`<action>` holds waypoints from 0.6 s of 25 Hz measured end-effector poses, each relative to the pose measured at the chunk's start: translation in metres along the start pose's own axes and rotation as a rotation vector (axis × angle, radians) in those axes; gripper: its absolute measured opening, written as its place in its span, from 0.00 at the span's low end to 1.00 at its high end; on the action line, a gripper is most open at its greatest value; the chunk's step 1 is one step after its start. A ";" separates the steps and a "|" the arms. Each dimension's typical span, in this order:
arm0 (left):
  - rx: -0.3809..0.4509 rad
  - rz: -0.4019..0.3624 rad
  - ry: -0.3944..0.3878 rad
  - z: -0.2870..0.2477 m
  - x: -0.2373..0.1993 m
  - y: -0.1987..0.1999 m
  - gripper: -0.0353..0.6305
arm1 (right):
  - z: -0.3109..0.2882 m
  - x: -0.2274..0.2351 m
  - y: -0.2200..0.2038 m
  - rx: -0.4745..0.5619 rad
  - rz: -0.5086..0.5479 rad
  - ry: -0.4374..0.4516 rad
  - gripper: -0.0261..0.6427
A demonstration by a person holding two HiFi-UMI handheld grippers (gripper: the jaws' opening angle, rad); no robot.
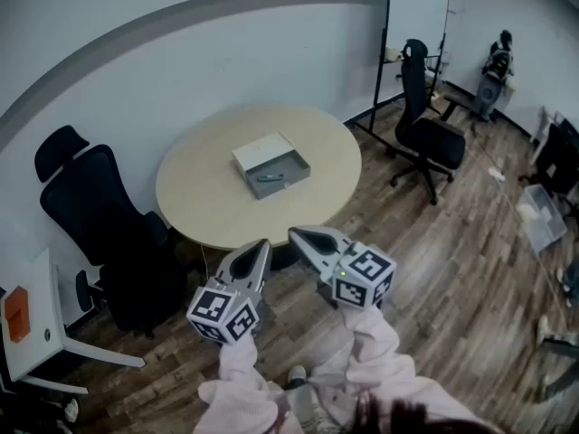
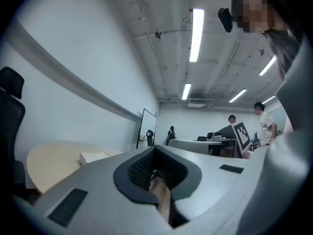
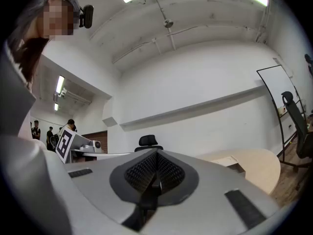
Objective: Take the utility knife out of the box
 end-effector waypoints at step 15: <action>-0.008 0.024 0.012 -0.006 0.017 -0.011 0.06 | 0.019 0.011 -0.002 -0.008 -0.037 0.019 0.03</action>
Point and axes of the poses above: the fingertips, and each gripper's own axes: z backward along the fingers, x to its right, y out of its top, the point moved 8 cm from there along z, backward along the fingers, and after that the axes turned 11 degrees about -y, right-handed, at the moved point
